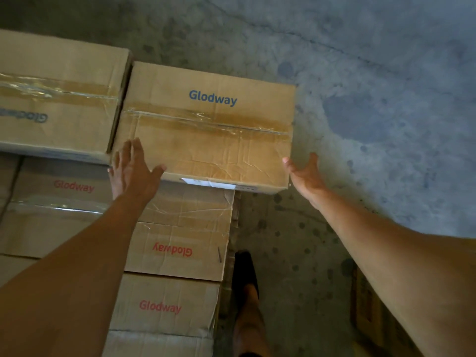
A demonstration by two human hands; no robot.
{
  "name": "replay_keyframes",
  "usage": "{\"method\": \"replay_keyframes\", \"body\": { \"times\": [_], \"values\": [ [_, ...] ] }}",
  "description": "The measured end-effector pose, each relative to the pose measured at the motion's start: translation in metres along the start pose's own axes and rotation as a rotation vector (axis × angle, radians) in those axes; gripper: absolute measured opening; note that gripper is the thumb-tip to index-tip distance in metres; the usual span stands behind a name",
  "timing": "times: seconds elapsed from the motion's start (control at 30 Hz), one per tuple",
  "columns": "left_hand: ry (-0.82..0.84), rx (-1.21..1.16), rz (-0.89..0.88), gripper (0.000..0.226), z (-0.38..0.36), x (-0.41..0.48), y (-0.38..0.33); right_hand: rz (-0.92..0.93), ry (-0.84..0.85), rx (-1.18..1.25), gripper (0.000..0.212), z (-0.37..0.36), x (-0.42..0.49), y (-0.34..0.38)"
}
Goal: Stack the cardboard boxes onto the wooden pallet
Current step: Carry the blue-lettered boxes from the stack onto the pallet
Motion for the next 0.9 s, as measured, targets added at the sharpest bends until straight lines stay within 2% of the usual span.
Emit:
{"method": "replay_keyframes", "body": {
  "times": [0.23,0.3,0.4,0.5,0.67,0.77,0.9],
  "values": [
    [-0.013,-0.070,-0.317,0.059,0.023,-0.072,-0.148,0.056,-0.185,0.046,0.084,0.118,-0.066,-0.067],
    [-0.005,-0.118,-0.361,0.059,0.026,-0.092,-0.182,0.054,-0.218,0.070,0.083,0.146,-0.087,-0.096],
    [0.013,-0.159,-0.527,0.064,0.019,-0.150,-0.257,0.029,-0.295,0.127,0.081,0.202,-0.138,-0.179],
    [0.114,-0.084,-0.674,0.065,-0.008,-0.223,-0.335,-0.082,-0.374,0.205,0.074,0.246,-0.192,-0.288],
    [0.236,-0.053,-0.891,0.064,-0.049,-0.354,-0.451,-0.284,-0.610,0.448,0.069,0.308,-0.279,-0.449],
    [0.288,-0.091,-1.060,0.063,-0.068,-0.425,-0.517,-0.352,-0.705,0.601,0.065,0.331,-0.313,-0.518],
    [0.343,-0.099,-1.187,0.061,-0.095,-0.484,-0.581,-0.469,-0.801,0.747,0.061,0.340,-0.339,-0.590]
  ]
}}
Point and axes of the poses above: each hand's wrist, its own x-axis towards the middle knuckle, its own z-axis out of the back of the hand, y = z × x, the point moved 8 cm from there along x, towards the middle knuckle, and after that the axes turned 6 degrees about -z, right-handed, at the moved point
